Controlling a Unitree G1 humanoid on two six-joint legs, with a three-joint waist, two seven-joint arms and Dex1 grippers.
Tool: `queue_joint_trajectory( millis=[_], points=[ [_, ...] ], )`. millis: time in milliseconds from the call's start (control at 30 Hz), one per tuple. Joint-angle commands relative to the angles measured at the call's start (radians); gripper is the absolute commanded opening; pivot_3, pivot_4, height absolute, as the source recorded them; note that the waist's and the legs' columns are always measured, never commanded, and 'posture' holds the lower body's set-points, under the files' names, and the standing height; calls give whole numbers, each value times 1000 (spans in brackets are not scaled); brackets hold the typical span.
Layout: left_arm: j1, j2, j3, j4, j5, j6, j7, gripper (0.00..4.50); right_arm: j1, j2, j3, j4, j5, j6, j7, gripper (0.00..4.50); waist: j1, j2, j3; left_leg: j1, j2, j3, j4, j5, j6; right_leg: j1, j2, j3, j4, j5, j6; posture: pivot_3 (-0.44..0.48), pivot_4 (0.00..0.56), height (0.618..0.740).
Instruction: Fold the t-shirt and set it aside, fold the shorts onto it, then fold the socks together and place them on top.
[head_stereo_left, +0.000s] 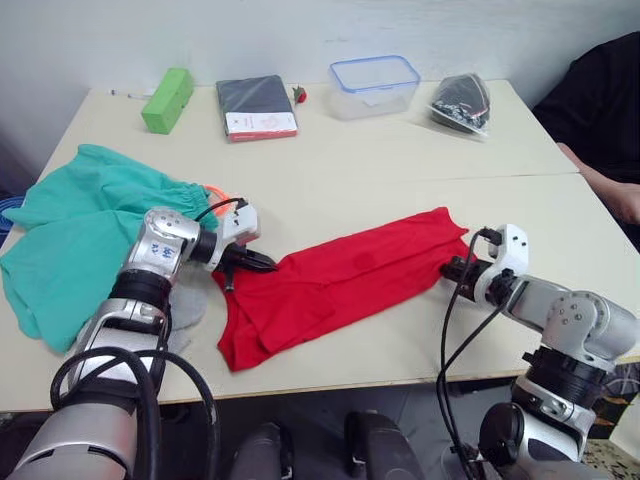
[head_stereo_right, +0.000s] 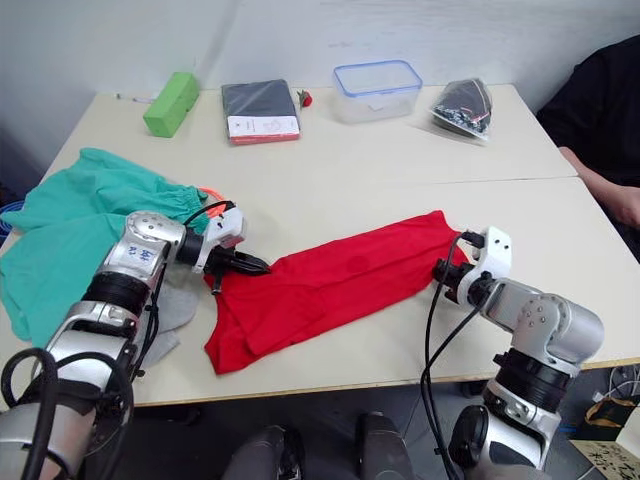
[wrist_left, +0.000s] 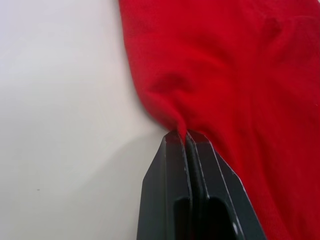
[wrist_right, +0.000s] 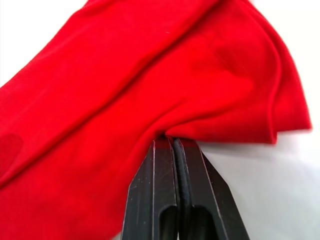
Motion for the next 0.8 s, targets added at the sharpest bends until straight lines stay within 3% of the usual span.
queue_joint_trajectory(
  millis=[33, 467, 800],
  points=[
    [96, 34, 6, -170, -31, 100, 7, 0, -43, -36, 66, 100, -7, -84, 29, 34, 1, 0, 0, 0, 0, 0, 0, 0, 0, 0, 0, 0, 0, 0, 0, 0, 150, 740],
    [478, 109, 37, -784, -155, 426, 150, 0, -281, -101, 359, 521, -117, -442, 159, 34, -2, 3, 1, 1, 1, 1, -1, 0, -1, 0, 0, 12, 0, 0, 0, 0, 150, 740],
    [641, 75, 62, -1063, -256, 623, 338, 0, -534, -55, 418, 1000, -213, -734, 162, 34, 4, 7, 3, 1, 0, 1, -1, 0, -1, 0, -1, 12, -1, 0, 0, 0, 150, 740]
  ],
)
